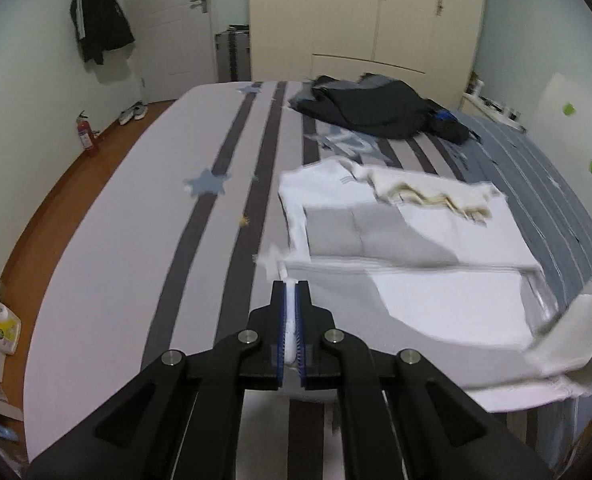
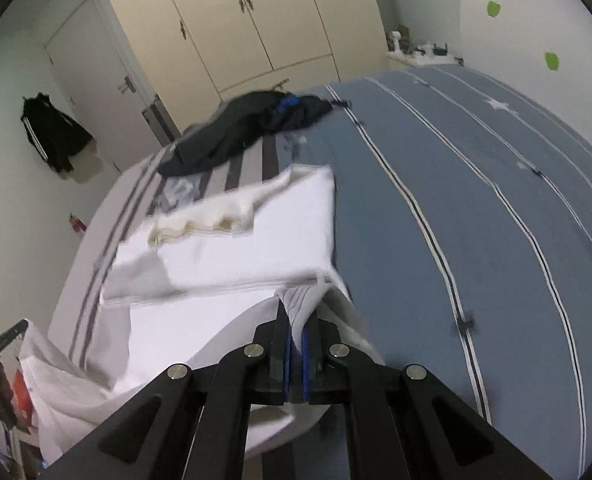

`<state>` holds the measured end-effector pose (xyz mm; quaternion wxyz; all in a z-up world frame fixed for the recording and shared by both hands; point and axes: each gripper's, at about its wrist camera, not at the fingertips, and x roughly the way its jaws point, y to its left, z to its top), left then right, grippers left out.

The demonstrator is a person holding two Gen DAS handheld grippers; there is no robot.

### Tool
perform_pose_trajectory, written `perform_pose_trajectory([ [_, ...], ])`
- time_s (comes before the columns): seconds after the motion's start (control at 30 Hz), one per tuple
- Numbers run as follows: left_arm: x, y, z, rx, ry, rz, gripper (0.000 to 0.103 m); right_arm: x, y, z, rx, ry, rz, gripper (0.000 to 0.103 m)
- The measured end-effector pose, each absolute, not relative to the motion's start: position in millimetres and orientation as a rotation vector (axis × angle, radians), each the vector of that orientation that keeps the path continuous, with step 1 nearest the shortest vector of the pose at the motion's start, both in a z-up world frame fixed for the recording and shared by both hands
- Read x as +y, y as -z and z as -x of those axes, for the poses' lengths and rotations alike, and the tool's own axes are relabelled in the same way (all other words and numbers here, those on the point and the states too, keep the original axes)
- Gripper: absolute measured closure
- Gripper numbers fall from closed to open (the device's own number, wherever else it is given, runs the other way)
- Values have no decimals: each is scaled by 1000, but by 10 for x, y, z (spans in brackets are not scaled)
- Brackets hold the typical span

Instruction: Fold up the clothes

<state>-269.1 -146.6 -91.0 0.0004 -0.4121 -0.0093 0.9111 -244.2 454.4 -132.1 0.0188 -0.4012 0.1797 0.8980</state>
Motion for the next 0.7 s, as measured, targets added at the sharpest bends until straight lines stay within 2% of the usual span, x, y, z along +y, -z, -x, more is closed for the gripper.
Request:
perform_pose_trajectory([
  [0.2, -1395, 876, 3746, -1, -2916, 1308, 100, 4840, 1302, 3587, 621, -2812, 1268, 99],
  [0.4, -1147, 1247, 4725, 127, -2870, 1341, 100, 4821, 1563, 4605, 551, -2833, 1371, 99],
  [0.7, -1079, 1650, 5606, 114, -2869, 1376, 100, 4941, 1947, 5385, 578, -2727, 1412, 99],
])
